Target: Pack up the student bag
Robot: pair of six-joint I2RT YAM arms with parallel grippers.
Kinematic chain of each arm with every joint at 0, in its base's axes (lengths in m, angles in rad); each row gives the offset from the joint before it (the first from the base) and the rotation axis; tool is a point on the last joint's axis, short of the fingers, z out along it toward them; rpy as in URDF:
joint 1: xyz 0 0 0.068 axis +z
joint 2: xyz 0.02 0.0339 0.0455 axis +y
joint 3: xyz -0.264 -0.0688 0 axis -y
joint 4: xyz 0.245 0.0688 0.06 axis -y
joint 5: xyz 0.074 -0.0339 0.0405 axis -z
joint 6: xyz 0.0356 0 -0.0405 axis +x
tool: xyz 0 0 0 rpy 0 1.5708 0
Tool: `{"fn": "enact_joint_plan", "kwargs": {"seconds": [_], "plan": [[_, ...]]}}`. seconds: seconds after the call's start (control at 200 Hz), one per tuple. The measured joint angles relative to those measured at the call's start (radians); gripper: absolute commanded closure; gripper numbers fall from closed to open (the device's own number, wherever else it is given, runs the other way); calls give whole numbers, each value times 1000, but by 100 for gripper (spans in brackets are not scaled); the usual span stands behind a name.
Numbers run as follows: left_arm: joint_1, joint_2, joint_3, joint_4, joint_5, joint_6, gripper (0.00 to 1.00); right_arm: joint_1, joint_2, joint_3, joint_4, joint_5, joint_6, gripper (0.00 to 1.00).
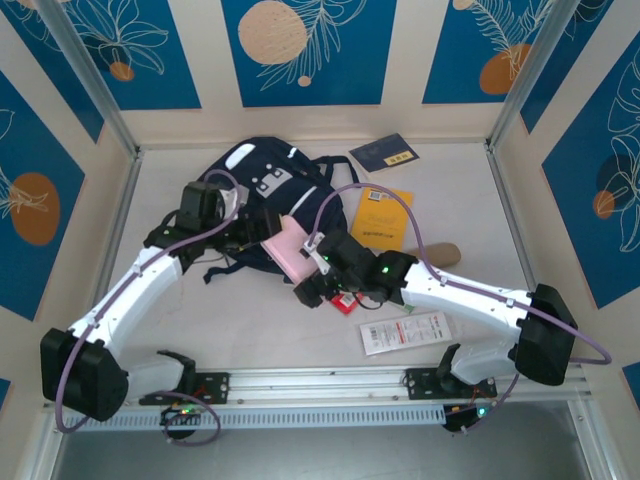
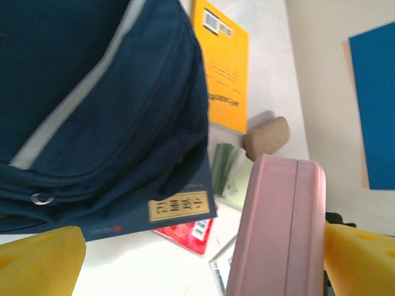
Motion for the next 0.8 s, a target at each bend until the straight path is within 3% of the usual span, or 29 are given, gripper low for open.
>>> {"fn": "enact_joint_plan", "kwargs": {"seconds": [0.3,0.4,0.47,0.585,0.8], "plan": [[-77,2,-60,192,77,-128,57,-15,-11,0,23,-11,8,36],[-79,4,-67,228,94,-154,67,-27,-18,-3,23,-16,15,32],[-79,4,-69,248,104,-154,71,-33,-28,-5,26,-30,23,26],[-80,3,-69,269,107,-174,73,-34,-52,-26,46,-27,25,4],[-82,-1,-70,277,83,-243,69,-56,-185,-132,113,-32,84,0]]}}
